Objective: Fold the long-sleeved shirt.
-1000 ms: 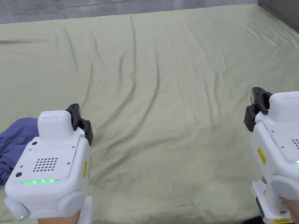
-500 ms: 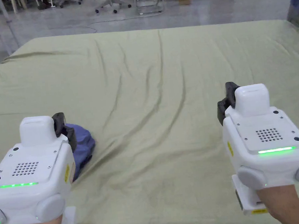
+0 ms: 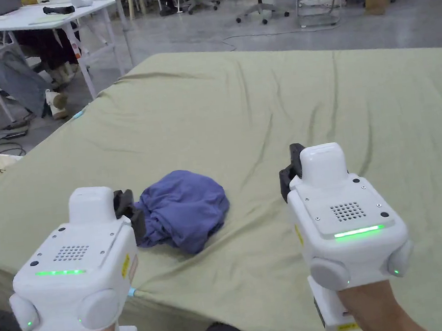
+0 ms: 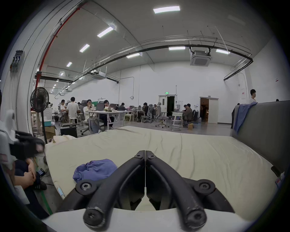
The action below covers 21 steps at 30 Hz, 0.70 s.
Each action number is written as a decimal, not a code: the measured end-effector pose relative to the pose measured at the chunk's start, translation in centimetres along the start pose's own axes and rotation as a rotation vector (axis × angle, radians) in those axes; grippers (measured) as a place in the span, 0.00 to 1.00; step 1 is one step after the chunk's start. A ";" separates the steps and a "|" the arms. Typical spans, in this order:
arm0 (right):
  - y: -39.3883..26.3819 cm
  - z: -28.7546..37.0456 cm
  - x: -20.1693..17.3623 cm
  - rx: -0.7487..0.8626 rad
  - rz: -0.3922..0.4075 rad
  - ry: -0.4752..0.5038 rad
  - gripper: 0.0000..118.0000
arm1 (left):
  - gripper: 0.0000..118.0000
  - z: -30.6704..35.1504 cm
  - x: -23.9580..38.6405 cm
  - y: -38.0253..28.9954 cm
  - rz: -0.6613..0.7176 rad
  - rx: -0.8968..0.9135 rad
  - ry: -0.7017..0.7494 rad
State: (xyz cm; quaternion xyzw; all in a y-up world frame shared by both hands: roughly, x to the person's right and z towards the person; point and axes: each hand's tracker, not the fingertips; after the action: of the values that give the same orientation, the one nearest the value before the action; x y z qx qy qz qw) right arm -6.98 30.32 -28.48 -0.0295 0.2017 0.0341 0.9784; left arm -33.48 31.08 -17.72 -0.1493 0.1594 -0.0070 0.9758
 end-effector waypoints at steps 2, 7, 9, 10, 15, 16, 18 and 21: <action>-0.1 0.3 0.3 -0.002 -0.008 -0.002 0.00 | 0.89 -3.2 -0.3 0.5 0.061 -0.174 -0.072; -1.0 1.4 1.0 -0.027 -0.027 -0.008 0.00 | 0.99 -12.6 -0.4 -1.0 0.139 -0.398 -0.111; -1.6 1.7 1.3 -0.043 -0.019 -0.010 0.00 | 0.97 -16.7 -0.1 -2.0 0.111 -0.478 -0.095; -1.9 1.9 1.4 -0.050 -0.014 -0.011 0.00 | 0.94 -18.4 0.1 -2.5 0.088 -0.528 -0.092; -3.4 2.3 2.3 -0.086 0.039 -0.044 0.00 | 0.33 -22.8 1.3 -6.0 -0.004 -0.626 -0.042; -3.7 2.4 2.6 -0.093 0.042 -0.048 0.00 | 0.24 -22.8 1.2 -6.2 0.007 -0.623 -0.051; -4.0 2.3 2.9 -0.112 0.042 -0.051 0.00 | 0.20 -22.2 1.3 -5.2 0.003 -0.570 -0.046; -4.3 2.2 3.5 -0.125 0.031 -0.054 0.00 | 0.16 -20.8 0.9 -3.2 0.011 -0.518 -0.062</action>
State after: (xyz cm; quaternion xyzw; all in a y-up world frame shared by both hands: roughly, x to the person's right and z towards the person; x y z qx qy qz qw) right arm -2.61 26.40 -27.63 -0.0863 0.1733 0.0626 0.9791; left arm -39.04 21.95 -35.90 -0.3933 0.1269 0.0438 0.9095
